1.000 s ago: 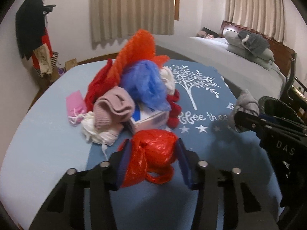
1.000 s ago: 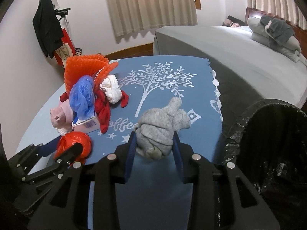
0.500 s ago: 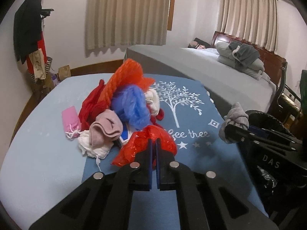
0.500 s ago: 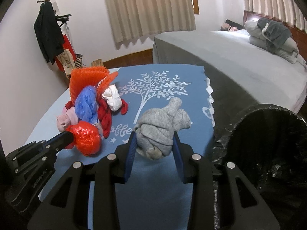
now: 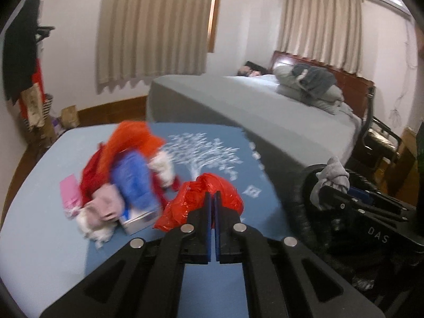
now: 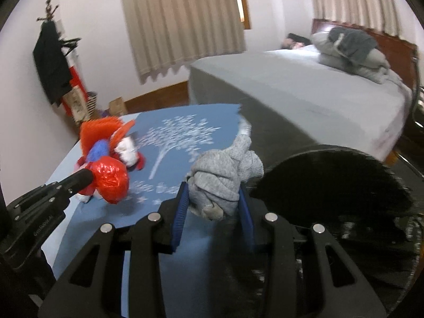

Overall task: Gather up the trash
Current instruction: 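Drop the red bag into the bin with the left tool while the right tool drops the grey sock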

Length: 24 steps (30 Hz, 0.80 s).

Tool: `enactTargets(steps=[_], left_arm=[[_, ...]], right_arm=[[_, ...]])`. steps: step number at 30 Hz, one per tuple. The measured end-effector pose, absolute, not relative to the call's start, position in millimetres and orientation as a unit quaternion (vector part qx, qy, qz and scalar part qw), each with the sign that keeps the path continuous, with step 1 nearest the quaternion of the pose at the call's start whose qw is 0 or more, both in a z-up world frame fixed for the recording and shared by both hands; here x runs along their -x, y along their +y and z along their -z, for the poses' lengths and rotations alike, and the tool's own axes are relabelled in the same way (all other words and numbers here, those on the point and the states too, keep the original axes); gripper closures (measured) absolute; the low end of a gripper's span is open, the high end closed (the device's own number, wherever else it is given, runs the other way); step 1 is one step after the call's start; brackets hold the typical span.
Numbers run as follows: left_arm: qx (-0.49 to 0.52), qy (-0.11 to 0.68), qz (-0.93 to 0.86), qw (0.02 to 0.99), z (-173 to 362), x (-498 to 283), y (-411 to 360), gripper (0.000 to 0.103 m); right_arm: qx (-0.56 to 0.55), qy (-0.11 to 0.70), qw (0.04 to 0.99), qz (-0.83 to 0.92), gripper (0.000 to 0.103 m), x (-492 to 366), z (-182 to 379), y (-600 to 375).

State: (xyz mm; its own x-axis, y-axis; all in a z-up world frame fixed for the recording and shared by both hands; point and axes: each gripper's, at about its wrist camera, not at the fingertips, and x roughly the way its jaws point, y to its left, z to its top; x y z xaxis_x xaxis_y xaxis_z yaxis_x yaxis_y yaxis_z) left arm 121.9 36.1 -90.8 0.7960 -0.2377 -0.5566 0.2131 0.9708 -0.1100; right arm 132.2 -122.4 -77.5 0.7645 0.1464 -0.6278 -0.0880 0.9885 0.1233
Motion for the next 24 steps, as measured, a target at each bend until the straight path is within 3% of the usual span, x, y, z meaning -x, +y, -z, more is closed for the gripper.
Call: enactTargets(steps=[16, 19, 20, 22, 24], left_arm=[[0.0, 0.298, 0.261, 0.918, 82, -136, -92, 0.101], [-0.003, 0.3, 0.283, 0.911, 83, -137, -105, 0.099], [-0.003, 0.303, 0.29, 0.908, 84, -138, -109, 0.097], [-0.003, 0.305, 0.296, 0.905, 85, -137, -110, 0.061], [0.0, 0.299, 0.293, 0.908, 85, -135, -108, 0.051]], right_arm=[[-0.061, 0.327, 0.94, 0.079, 0.066, -99, 81, -239], [-0.063, 0.326, 0.938, 0.098, 0.064, -93, 82, -252], [-0.063, 0.325, 0.938, 0.105, 0.058, -91, 83, -257], [-0.064, 0.323, 0.937, 0.115, 0.044, -92, 83, -263], [-0.064, 0.319, 0.937, 0.124, 0.031, -89, 84, -267]])
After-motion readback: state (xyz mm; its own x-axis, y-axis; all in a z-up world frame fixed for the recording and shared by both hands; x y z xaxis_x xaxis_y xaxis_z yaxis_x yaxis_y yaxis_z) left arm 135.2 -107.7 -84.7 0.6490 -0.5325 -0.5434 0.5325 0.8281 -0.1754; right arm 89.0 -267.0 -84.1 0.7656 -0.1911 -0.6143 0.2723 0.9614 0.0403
